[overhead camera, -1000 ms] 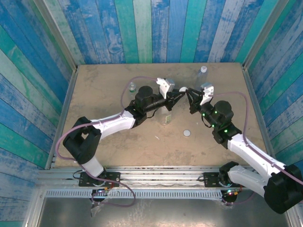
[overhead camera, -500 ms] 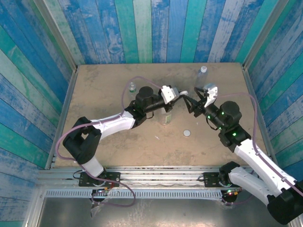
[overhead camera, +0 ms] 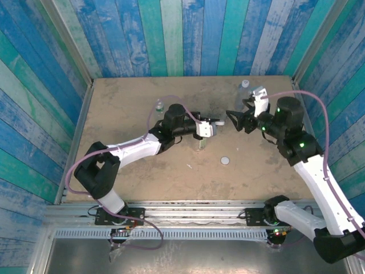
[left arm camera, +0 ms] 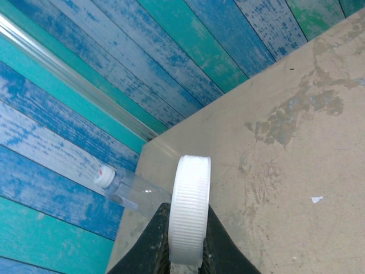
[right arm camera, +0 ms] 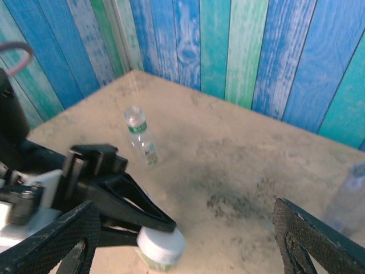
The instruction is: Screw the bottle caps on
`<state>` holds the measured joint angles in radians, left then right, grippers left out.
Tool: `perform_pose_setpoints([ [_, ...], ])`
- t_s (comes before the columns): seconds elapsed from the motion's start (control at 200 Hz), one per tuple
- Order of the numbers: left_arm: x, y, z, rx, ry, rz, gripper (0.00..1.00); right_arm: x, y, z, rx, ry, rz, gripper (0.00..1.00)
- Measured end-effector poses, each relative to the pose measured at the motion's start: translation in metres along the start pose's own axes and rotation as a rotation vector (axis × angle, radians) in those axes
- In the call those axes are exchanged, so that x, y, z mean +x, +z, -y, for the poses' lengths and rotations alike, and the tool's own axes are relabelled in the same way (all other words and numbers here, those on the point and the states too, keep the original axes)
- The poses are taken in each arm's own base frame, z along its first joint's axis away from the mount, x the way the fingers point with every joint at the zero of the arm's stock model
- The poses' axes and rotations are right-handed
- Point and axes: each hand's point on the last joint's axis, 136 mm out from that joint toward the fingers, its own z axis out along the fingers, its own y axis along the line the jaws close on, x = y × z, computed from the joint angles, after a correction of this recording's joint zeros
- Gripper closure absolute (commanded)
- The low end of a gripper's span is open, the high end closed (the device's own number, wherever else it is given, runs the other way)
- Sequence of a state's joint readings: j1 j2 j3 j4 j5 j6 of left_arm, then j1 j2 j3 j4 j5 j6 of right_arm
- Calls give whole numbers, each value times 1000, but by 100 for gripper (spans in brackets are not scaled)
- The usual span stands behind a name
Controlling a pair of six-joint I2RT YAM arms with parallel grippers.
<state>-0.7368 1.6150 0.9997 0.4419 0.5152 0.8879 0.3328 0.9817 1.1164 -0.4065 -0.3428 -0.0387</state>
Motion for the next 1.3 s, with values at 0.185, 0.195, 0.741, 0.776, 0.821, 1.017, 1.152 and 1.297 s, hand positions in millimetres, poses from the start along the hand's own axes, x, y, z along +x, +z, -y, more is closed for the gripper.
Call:
perform_pose_setpoints([
  [0.185,-20,-10,-6,-11,124,46,83,25,8,0,-38,14,-190,17],
  [0.195,-20,-10,-6,-11,128,47,83,27,8,-1,-42,17,-201,17],
  [0.741,-18,-14,17,49,298,66,86,73,38,-30,-308,134,-443,27],
  [0.776,-19,-15,17,50,307,70,86,74,40,-31,-323,135,-451,28],
  [0.821,-21,-17,17,50,317,75,86,76,42,-32,-340,138,-460,30],
  [1.017,-24,-19,18,51,348,78,86,82,45,-39,-400,157,-484,36],
  [1.152,-22,-19,21,57,349,78,87,85,47,-43,-430,172,-496,41],
  [1.297,-21,-19,23,60,350,76,88,88,48,-46,-459,191,-508,46],
])
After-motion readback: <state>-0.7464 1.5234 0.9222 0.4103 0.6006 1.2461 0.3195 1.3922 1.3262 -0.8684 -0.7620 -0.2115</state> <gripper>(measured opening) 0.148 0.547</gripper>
